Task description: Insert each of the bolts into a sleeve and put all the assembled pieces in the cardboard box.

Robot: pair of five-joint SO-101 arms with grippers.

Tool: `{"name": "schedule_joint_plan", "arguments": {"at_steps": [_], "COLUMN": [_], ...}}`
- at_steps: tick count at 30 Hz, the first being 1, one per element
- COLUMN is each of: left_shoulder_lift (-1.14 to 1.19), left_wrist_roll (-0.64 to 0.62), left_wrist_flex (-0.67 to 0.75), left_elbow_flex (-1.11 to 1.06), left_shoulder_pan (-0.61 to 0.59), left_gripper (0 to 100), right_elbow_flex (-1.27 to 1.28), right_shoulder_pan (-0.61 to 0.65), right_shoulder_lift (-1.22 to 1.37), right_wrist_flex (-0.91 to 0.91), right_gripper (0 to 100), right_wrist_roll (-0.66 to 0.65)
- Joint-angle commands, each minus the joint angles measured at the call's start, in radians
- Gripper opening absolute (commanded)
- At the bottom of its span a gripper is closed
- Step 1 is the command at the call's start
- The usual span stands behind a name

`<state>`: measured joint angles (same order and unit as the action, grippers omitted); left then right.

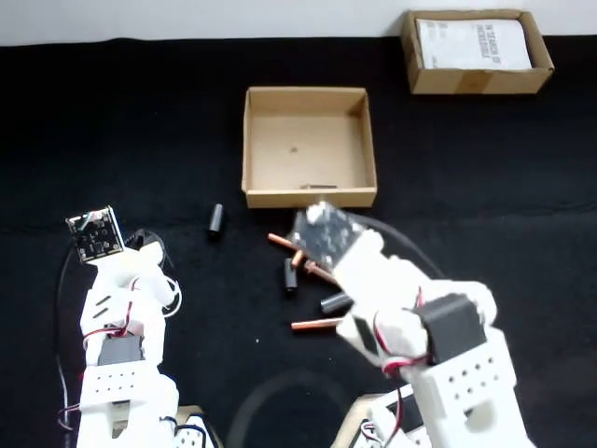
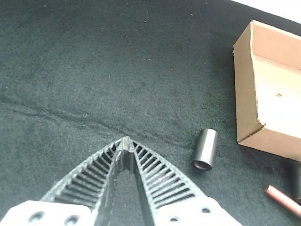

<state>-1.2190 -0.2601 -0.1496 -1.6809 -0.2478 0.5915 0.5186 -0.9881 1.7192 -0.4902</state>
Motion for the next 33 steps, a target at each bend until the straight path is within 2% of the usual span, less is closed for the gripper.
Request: {"name": "schedule_joint_plan", "arguments": {"at_steps": [1, 5, 11, 18, 23, 33], "left_shoulder_lift": [0.004, 0.004, 0.002, -0.007, -0.007, -0.007], "left_wrist_roll": [0.005, 0.005, 0.008, 0.011, 0.011, 0.011], "left_wrist_flex": [0.014, 0.014, 0.014, 0.014, 0.014, 0.014], "left_elbow_flex": [-0.015, -0.015, -0.015, -0.015, -0.015, -0.015], "left_shoulder_pan": [0.008, 0.008, 0.008, 0.008, 0.008, 0.008], "left_gripper": [1, 1, 1, 1, 1, 1], "right_elbow_flex": [0.119, 0.237, 0.401, 0.384, 0.331, 0.335], "right_shoulder_pan": [0.005, 0.002, 0.004, 0.025, 0.071, 0.068], "right_shoulder_lift": [-0.064, -0.064, -0.025, 0.219, 0.343, 0.453], "right_wrist_flex": [-0.024, -0.091, -0.329, -0.575, -0.584, -0.682], "right_gripper": [18.7, 18.7, 18.7, 18.7, 18.7, 18.7], "right_wrist_roll": [-0.161, -0.439, -0.629, -0.651, -0.644, -0.644]}}
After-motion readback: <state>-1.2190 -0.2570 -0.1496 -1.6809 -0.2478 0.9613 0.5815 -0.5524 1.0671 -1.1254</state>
